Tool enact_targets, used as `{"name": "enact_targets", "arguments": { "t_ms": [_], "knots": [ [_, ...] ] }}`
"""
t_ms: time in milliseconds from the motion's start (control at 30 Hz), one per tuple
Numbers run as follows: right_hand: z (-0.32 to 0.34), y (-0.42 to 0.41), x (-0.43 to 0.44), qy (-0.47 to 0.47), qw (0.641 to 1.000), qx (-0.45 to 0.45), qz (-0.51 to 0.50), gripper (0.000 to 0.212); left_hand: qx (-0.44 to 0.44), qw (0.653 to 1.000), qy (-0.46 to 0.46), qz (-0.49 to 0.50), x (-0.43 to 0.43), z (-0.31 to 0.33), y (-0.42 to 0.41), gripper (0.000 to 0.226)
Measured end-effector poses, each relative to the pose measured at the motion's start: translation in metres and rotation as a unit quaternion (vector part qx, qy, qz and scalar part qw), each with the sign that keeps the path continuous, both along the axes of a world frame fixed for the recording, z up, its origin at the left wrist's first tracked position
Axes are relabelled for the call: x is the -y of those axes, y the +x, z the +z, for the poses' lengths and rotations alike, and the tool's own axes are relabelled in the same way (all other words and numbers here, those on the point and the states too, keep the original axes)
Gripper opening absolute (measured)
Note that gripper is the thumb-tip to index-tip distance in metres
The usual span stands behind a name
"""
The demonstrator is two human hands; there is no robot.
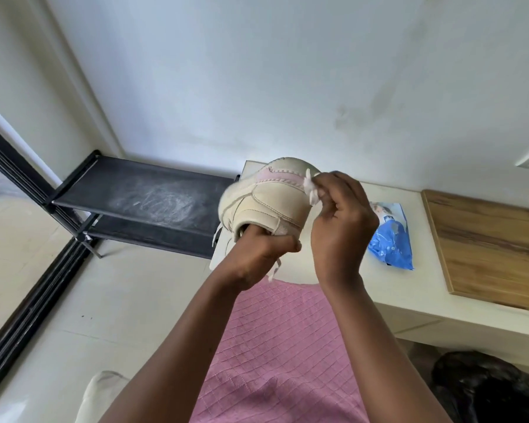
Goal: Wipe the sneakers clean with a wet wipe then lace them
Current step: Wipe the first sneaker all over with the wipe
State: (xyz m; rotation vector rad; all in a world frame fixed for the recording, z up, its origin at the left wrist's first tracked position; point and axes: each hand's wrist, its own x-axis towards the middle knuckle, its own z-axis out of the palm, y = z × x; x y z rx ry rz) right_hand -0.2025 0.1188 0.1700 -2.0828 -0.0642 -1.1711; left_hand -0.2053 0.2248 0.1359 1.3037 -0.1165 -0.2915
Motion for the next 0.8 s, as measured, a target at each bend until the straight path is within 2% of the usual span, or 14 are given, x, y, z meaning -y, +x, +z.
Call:
{"name": "enact_targets", "arguments": {
  "t_ms": [67,133,233,367,433,533,633,700,733,800],
  "knots": [
    [-0.005,0.0,-0.002,0.017,1.0,-0.011,-0.003,0.018,-0.04,0.998,-0.049,0.009,0.001,-0.002,-0.002,0.044],
    [-0.015,0.004,-0.003,0.044,0.998,-0.045,-0.007,0.019,-0.075,0.987,-0.142,0.021,0.002,-0.004,-0.004,0.04],
    [-0.033,0.002,-0.004,0.1,0.989,-0.11,-0.006,0.022,-0.093,0.947,-0.304,0.031,-0.001,-0.001,-0.003,0.045],
    [-0.027,0.002,-0.009,0.099,0.993,-0.06,0.032,0.019,-0.094,0.908,-0.408,0.025,-0.002,-0.002,0.003,0.057],
    [-0.016,0.004,-0.016,0.031,0.997,-0.026,0.065,0.024,-0.092,0.897,-0.432,0.006,0.001,-0.001,0.002,0.052],
    [-0.014,-0.001,-0.022,-0.119,0.983,0.0,0.137,0.02,-0.109,0.88,-0.463,0.007,0.0,-0.002,0.003,0.03],
    [-0.031,-0.013,-0.015,-0.204,0.962,0.032,0.18,0.012,-0.14,0.88,-0.449,0.064,-0.001,-0.009,0.003,0.031],
    [-0.041,-0.018,-0.007,-0.231,0.954,0.051,0.185,0.01,-0.154,0.888,-0.418,0.115,0.003,-0.006,0.001,0.015],
    [-0.041,-0.016,-0.004,-0.24,0.953,0.052,0.18,0.009,-0.159,0.891,-0.403,0.134,0.004,-0.002,0.0,0.015],
    [-0.036,-0.005,-0.002,-0.224,0.962,0.031,0.155,0.007,-0.155,0.9,-0.384,0.135,0.01,0.0,0.001,0.037]
  ]
}}
